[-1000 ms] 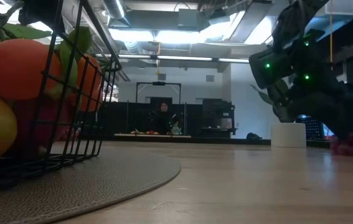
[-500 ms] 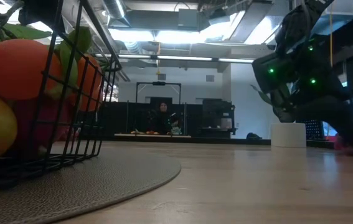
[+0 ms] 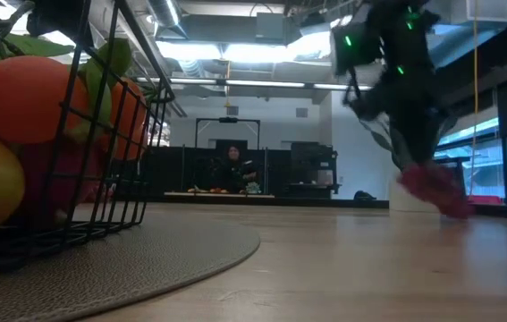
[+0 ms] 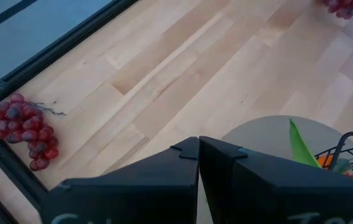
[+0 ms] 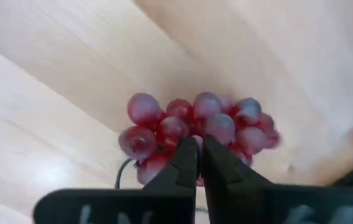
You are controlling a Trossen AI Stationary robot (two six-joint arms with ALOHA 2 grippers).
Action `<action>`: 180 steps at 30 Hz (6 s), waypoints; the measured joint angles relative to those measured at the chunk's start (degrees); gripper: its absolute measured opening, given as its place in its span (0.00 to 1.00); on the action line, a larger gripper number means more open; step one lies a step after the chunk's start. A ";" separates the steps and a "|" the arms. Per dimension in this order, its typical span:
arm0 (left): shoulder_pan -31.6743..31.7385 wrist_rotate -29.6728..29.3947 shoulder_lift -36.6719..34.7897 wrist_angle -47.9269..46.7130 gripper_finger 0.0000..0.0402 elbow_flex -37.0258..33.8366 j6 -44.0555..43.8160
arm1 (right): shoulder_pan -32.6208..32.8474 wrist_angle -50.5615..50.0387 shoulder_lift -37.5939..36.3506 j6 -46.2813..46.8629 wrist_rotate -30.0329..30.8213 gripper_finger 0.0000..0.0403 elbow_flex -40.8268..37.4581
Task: Build produce basket
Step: Put the right violet grapes into the black wire basket, then put the violet grapes into the black wire basket
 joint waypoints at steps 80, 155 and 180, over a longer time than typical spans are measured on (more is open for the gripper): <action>0.05 -0.76 -0.13 -0.11 0.00 0.02 2.54 | 14.01 98.23 64.28 -39.28 -36.54 0.00 70.38; 41.51 4.48 19.89 -7.54 0.23 0.02 -17.03 | -4.64 10.22 20.67 -58.74 3.17 0.02 73.49; 60.08 6.36 47.51 8.54 0.23 0.02 -3.87 | -12.76 3.60 19.74 -60.60 3.04 0.02 73.44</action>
